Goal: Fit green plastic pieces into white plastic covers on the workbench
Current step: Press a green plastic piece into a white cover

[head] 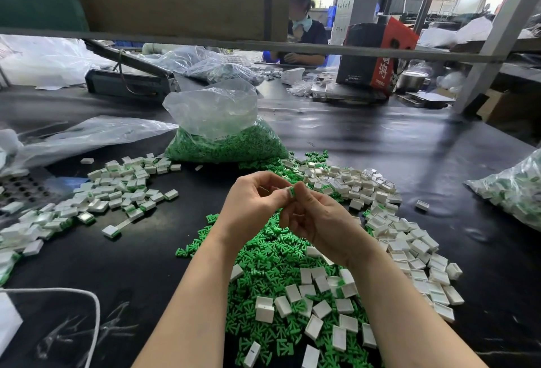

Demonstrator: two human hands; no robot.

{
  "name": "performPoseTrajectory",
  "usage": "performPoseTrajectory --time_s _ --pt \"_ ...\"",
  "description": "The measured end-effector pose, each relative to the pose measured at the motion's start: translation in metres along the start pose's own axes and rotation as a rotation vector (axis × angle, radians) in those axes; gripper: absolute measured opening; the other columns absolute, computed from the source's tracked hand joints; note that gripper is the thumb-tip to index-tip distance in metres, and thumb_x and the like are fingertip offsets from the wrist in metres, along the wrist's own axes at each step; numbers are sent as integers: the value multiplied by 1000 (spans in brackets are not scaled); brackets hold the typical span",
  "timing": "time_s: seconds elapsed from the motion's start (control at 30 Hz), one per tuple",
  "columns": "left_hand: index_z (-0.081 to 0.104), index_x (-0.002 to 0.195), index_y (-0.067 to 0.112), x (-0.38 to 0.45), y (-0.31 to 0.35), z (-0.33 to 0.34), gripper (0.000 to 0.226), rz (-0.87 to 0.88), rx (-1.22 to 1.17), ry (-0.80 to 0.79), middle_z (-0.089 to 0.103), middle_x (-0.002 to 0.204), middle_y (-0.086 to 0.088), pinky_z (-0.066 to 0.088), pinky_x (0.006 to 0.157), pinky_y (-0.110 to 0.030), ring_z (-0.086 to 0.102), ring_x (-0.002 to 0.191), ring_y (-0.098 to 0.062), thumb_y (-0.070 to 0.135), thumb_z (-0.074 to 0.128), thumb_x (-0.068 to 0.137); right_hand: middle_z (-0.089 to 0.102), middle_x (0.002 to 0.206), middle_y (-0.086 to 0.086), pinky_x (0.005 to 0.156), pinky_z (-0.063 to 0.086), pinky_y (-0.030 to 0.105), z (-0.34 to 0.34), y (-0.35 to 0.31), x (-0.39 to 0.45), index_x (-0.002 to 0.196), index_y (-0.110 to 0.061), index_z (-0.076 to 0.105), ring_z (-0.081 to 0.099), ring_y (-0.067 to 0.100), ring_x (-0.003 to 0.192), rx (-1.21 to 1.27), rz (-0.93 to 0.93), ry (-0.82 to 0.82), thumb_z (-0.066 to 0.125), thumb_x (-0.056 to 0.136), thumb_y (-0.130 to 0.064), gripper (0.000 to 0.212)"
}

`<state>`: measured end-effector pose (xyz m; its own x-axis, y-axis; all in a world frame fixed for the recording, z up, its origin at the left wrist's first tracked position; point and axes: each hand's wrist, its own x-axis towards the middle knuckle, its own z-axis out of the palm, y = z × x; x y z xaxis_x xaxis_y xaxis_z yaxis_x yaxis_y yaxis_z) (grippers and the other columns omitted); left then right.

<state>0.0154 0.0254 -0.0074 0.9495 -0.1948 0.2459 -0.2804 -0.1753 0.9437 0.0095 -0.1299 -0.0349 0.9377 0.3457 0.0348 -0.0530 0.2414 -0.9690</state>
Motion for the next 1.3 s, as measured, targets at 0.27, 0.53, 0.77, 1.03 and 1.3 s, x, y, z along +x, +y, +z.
performPoseTrajectory --time_s 0.27,0.53,0.77,1.03,1.3 --pt "73 84 15 0 -1 0 8 -23 -7 21 71 81 -20 50 63 -28 59 68 -17 8 68 86 68 77 7 55 33 20 0 2 0 104 -13 67 45 12 62 -101 -56 5 54 87 -50 42" --pt "72 81 17 0 0 0 15 -32 -11 24 70 70 -11 49 59 -22 60 63 -12 4 66 86 69 79 5 62 33 25 -2 2 0 111 -4 63 48 10 65 -166 -76 22 54 89 -50 52" --pt "70 75 12 -1 2 6 11 -25 -46 51 67 62 -17 50 58 -28 59 56 -18 4 64 79 69 78 6 53 39 12 0 2 0 97 -20 67 50 5 60 -198 -107 6 56 89 -48 31" --pt "69 74 4 -1 3 7 18 -50 -146 58 66 58 -8 52 54 -26 59 51 -18 -11 59 78 67 73 8 52 38 11 0 2 1 97 -12 66 50 4 58 -282 -154 9 54 89 -53 44" --pt "62 68 5 0 3 12 20 -86 -190 48 59 49 1 46 48 -16 54 43 -9 -12 59 78 60 63 -5 50 36 11 2 3 0 82 -8 62 50 3 51 -327 -185 50 48 94 -40 37"
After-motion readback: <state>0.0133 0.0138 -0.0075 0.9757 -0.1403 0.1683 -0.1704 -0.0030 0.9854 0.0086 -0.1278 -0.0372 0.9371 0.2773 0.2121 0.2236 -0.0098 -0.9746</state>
